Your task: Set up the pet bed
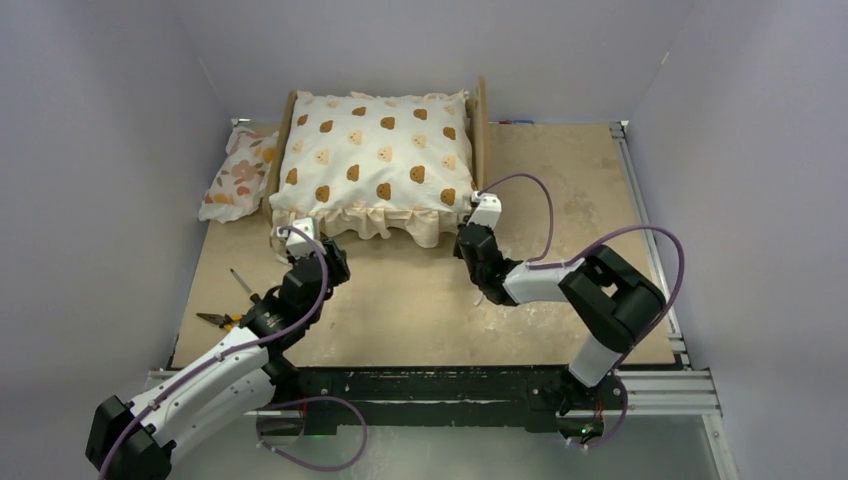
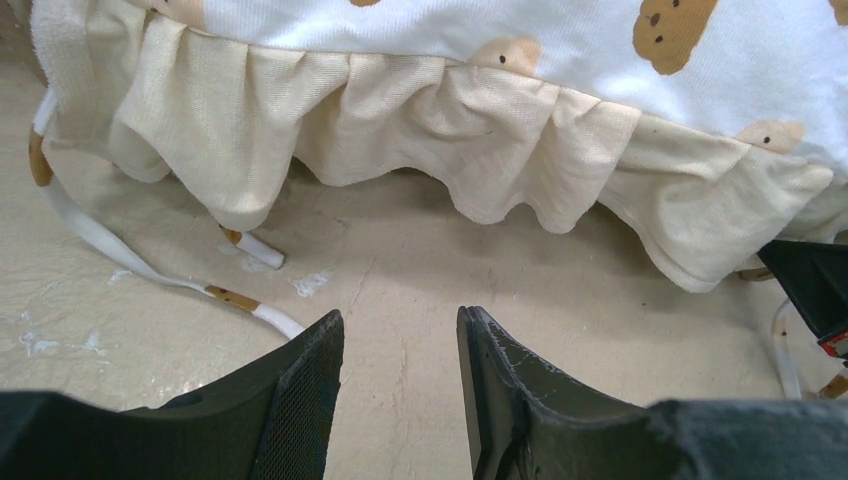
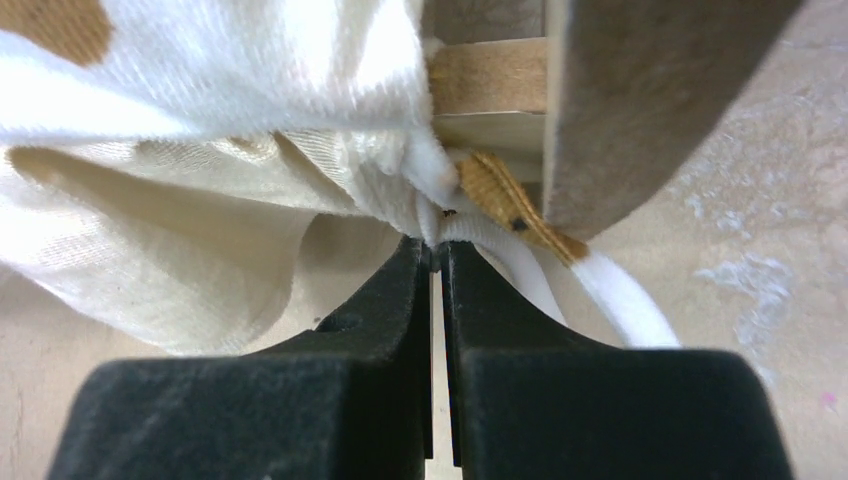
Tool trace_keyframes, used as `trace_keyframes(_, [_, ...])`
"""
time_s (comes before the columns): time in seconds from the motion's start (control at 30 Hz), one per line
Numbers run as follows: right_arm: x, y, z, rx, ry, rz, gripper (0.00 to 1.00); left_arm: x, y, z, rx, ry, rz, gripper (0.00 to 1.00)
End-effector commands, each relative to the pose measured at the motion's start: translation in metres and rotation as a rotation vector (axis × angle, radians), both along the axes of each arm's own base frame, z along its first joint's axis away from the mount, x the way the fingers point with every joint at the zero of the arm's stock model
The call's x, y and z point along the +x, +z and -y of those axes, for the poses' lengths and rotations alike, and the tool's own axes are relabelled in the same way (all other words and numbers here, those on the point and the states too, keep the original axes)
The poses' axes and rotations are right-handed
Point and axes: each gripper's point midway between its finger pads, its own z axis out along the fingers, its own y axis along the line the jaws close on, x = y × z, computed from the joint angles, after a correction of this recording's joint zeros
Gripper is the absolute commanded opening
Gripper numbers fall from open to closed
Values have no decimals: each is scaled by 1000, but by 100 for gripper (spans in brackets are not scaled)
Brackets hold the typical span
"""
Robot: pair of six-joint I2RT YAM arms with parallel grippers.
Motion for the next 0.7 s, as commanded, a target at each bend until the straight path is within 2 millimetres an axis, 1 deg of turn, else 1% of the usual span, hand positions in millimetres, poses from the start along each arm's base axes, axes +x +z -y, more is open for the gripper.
trace_keyframes(0.0, [-4, 15, 9, -36, -3, -62, 0, 1, 4, -1, -6, 15, 19, 45])
trace_keyframes(0.07, [-7, 14, 20, -75, -18, -106, 0, 1, 4, -2, -4, 21, 19, 45])
trace_keyframes(0.1, [-8, 17, 26, -83, -31, -115, 0, 1, 5, -3, -4, 26, 21, 45])
trace_keyframes(0.2, [-9, 18, 49, -104, -94, -150, 0, 2, 6, -5, -7, 39, 25, 45])
trace_keyframes(0.3, [-5, 20, 75, -106, -168, -167, 0, 4, 9, -7, -13, 66, 30, 45])
trace_keyframes(0.37, [-1, 20, 88, -97, -205, -171, 0, 7, 12, -8, -14, 84, 27, 45])
trace_keyframes(0.47, [5, 18, 102, -78, -246, -180, 0, 13, 19, -4, -20, 94, 22, 45])
trace_keyframes(0.57, [9, 19, 116, -57, -299, -186, 0, 21, 29, 5, -34, 87, 22, 46])
trace_keyframes(0.63, [9, 24, 123, -34, -317, -178, 0, 28, 36, 10, -44, 90, 29, 50])
trace_keyframes(0.67, [8, 27, 123, -23, -314, -170, 0, 33, 39, 11, -46, 95, 30, 52])
